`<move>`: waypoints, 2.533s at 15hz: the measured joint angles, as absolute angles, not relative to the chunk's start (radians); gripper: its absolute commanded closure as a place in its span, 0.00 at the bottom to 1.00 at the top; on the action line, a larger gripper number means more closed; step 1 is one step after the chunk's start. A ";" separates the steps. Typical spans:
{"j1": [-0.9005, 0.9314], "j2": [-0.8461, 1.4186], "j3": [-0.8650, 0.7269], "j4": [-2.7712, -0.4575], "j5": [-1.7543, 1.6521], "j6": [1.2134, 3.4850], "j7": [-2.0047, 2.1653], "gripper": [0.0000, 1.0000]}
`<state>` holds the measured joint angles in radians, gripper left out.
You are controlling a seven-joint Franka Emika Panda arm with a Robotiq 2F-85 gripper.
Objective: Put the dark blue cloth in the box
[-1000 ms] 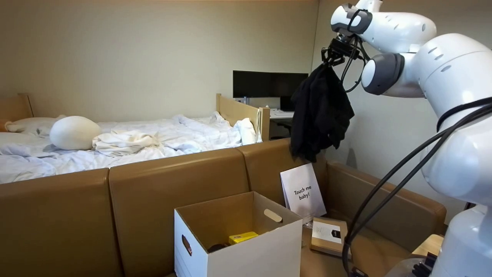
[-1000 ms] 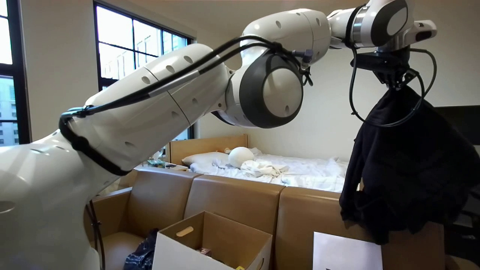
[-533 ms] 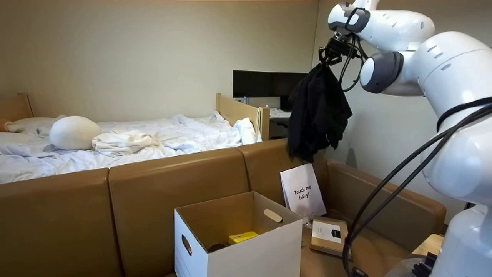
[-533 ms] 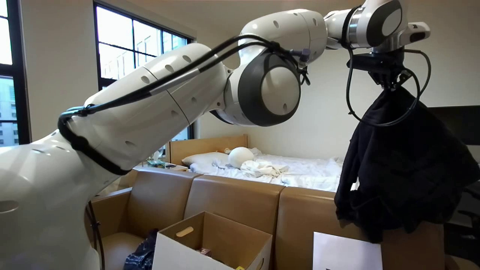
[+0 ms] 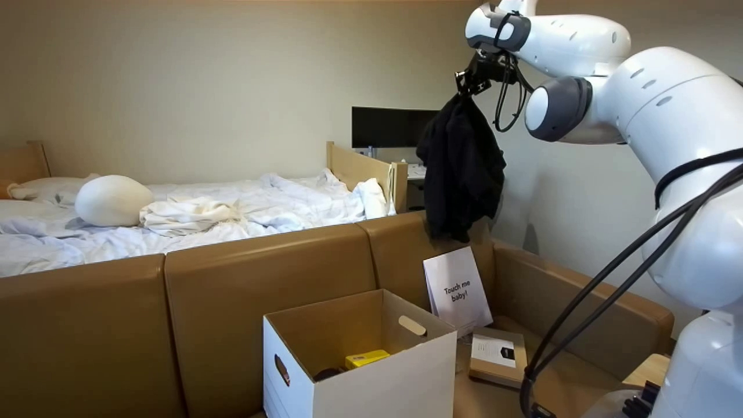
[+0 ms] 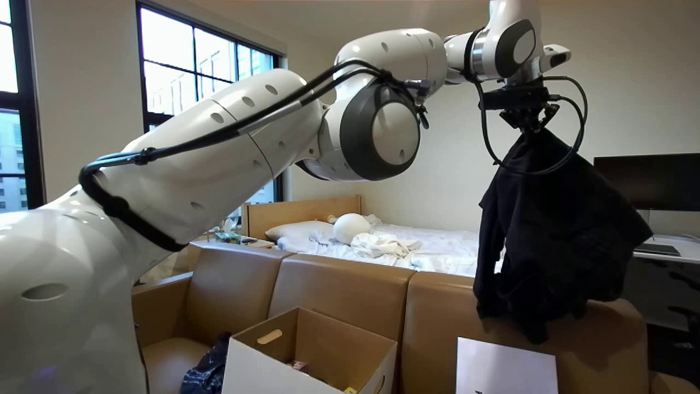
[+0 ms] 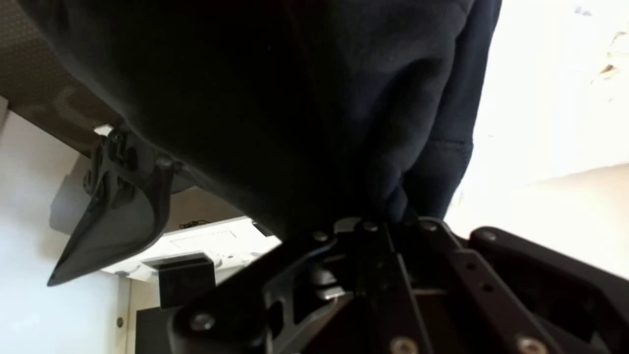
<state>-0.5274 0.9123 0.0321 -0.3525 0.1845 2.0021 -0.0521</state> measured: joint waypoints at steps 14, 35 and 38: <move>-0.490 0.934 0.021 -0.357 0.182 2.509 0.027 0.95; -0.638 1.039 -0.192 -0.391 0.025 2.109 0.356 0.95; -0.609 1.097 -0.233 -0.383 -0.049 1.990 0.350 0.95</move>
